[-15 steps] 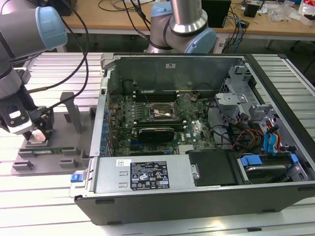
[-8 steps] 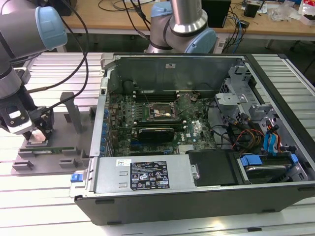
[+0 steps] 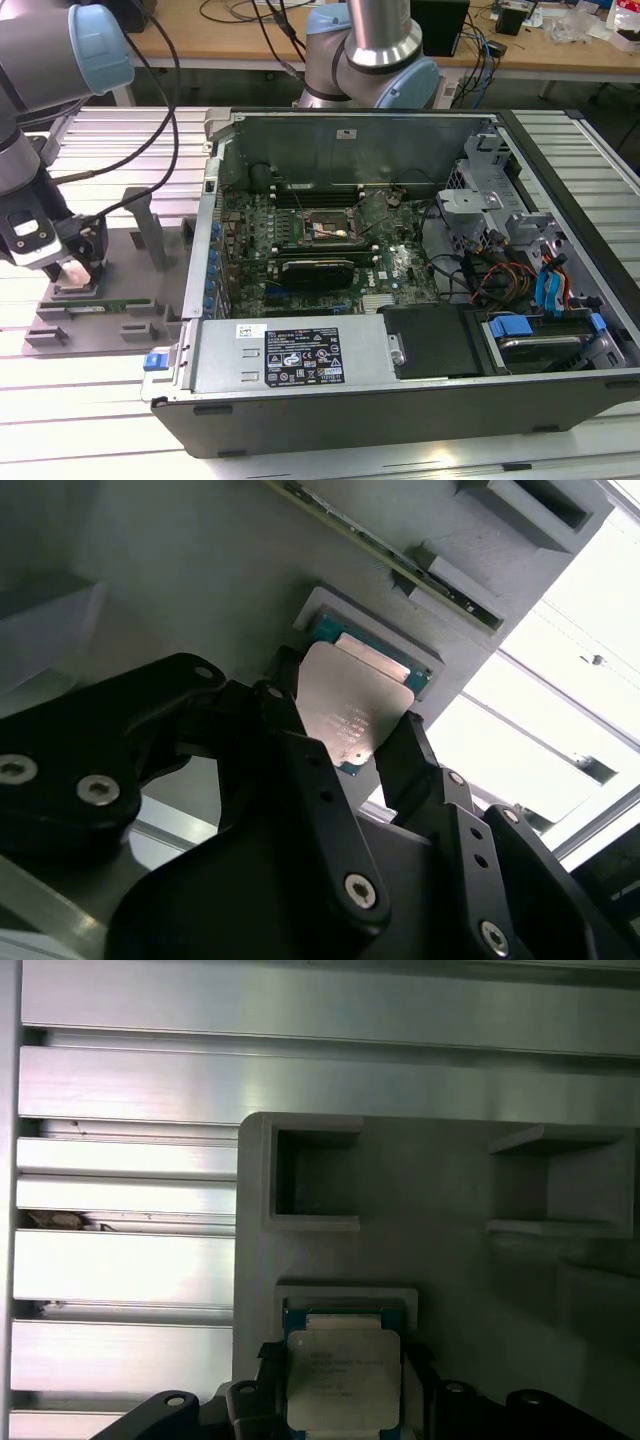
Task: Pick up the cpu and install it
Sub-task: 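Pick up the cpu and move it towards the insertion slot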
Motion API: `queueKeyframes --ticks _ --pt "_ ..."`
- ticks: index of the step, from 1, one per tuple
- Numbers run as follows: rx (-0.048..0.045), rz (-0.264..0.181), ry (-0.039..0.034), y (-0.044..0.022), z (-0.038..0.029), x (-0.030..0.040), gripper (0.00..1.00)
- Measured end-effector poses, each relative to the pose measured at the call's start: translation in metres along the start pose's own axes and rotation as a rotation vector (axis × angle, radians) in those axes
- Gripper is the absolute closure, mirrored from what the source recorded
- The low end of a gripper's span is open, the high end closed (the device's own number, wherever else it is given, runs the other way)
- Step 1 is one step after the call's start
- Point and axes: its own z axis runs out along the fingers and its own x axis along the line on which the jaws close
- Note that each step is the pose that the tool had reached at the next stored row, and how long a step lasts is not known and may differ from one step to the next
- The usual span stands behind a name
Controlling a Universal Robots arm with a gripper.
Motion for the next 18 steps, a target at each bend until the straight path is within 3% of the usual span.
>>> queueKeyframes --ticks 18 --pt "0.0 0.0 0.0 -0.0001 -0.0187 -0.0005 0.45"
